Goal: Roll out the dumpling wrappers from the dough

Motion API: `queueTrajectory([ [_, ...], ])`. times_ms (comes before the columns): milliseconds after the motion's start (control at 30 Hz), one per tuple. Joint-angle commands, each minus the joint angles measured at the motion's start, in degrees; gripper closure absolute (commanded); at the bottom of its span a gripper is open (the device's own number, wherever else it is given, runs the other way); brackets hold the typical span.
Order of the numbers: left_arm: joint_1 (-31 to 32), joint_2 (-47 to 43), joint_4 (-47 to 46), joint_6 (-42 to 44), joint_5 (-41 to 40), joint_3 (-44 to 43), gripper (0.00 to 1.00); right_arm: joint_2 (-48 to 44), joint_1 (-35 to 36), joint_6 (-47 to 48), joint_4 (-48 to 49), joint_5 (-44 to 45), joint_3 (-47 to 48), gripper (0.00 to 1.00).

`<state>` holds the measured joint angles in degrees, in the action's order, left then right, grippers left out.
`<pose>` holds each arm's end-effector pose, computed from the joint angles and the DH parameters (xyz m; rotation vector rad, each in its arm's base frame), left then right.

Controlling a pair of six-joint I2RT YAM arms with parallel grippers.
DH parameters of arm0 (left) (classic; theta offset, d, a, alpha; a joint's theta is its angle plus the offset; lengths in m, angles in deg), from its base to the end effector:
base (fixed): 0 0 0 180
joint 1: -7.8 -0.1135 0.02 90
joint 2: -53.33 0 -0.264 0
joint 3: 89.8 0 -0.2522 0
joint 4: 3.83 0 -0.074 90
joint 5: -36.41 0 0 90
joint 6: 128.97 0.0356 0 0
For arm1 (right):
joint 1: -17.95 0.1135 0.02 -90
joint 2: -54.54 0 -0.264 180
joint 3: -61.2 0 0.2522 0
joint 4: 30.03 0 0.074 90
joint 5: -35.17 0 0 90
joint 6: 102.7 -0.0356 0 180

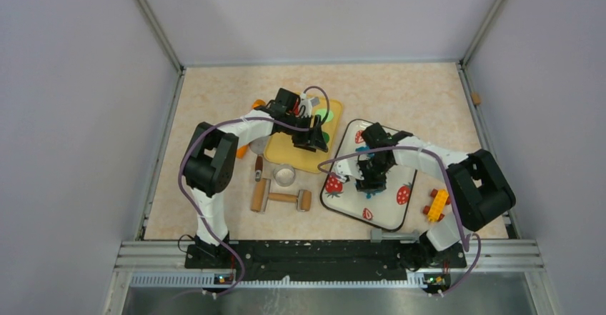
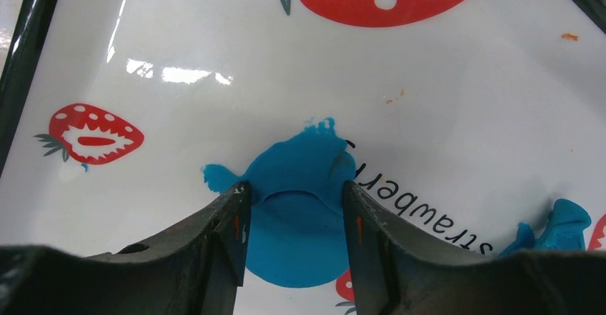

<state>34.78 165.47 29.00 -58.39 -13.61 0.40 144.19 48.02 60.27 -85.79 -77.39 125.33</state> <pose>0.3555 -0.2067 0.1790 0.4684 2.5800 -1.1930 0.2201 0.1432 0.1632 -2.2374 1.7236 0.4455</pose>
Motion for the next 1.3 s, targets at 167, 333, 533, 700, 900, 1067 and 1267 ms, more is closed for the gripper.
queueTrajectory([
  [167, -0.3, 0.3, -2.1, -0.2, 0.4, -1.8, 0.39, 1.8, 2.9, -6.6, 2.9, -0.5, 1.3, 0.67],
  [333, -0.3, 0.6, -2.3, -0.4, 0.4, -2.0, 0.39, 0.3, 3.3, -9.0, -0.2, -2.9, 3.7, 0.74],
  [533, -0.3, 1.0, -2.6, -0.8, 0.7, -2.5, 0.39, -0.3, 3.3, -14.5, -1.1, -6.0, 8.8, 0.74],
  [700, -0.6, 1.1, -2.5, -1.0, 0.5, -3.0, 0.39, 0.5, 3.3, -20.4, -0.4, -6.5, 13.4, 0.74],
  [900, -1.1, 0.4, -2.6, -1.0, 0.6, -3.0, 0.39, -0.5, 2.6, -19.1, -3.4, -6.5, 14.4, 0.58],
  [1067, -1.5, 0.2, -2.6, -0.8, 0.5, -2.8, 0.39, -3.5, 3.0, -13.6, -3.4, -3.6, 8.2, 0.39],
  [1267, -1.5, -0.2, -2.8, -0.6, 0.6, -2.3, 0.38, -6.1, 4.3, -10.9, 0.8, 0.4, 1.9, 0.34],
])
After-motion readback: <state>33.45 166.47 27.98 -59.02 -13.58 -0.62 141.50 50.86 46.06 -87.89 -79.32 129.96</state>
